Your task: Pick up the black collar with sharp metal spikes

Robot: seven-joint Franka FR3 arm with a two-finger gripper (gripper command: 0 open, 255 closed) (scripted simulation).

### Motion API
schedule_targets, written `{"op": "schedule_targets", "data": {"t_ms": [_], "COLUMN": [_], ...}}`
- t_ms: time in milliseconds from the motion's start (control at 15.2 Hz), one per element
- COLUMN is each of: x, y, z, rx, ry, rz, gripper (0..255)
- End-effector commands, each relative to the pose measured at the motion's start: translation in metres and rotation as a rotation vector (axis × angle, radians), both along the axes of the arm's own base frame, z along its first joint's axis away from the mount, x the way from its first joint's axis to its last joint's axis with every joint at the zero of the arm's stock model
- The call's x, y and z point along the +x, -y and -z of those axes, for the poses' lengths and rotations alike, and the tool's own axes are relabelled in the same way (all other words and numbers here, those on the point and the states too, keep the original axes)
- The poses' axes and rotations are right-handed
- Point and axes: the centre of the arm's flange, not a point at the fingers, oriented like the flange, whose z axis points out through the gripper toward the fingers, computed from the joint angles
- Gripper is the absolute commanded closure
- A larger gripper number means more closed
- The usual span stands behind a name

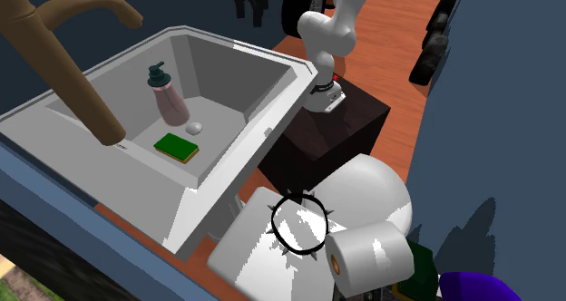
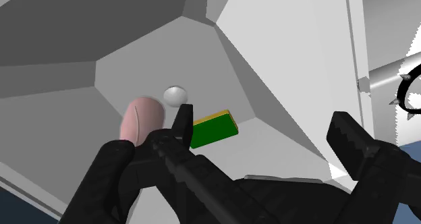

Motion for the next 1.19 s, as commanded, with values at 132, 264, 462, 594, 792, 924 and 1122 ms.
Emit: {"op": "schedule_targets", "data": {"t_ms": [132, 264, 462, 594, 792, 924, 1122], "x": [0.013, 0.026, 0.044, 0.056, 0.073, 0.084, 0.1], "y": [-0.021, -0.042, -0.074, -0.095, -0.127, -0.148, -0.18], "z": [0.012, 0.024, 0.042, 0.054, 0.073, 0.086, 0.106], "rx": [-0.006, -0.012, -0.021, -0.027, -0.035, -0.041, -0.05], "ry": [-0.005, -0.011, -0.018, -0.024, -0.032, -0.037, -0.045], "rz": [-0.012, -0.023, -0.041, -0.052, -0.07, -0.081, -0.099], "gripper": [0, 0, 0, 0, 0, 0, 0]}}
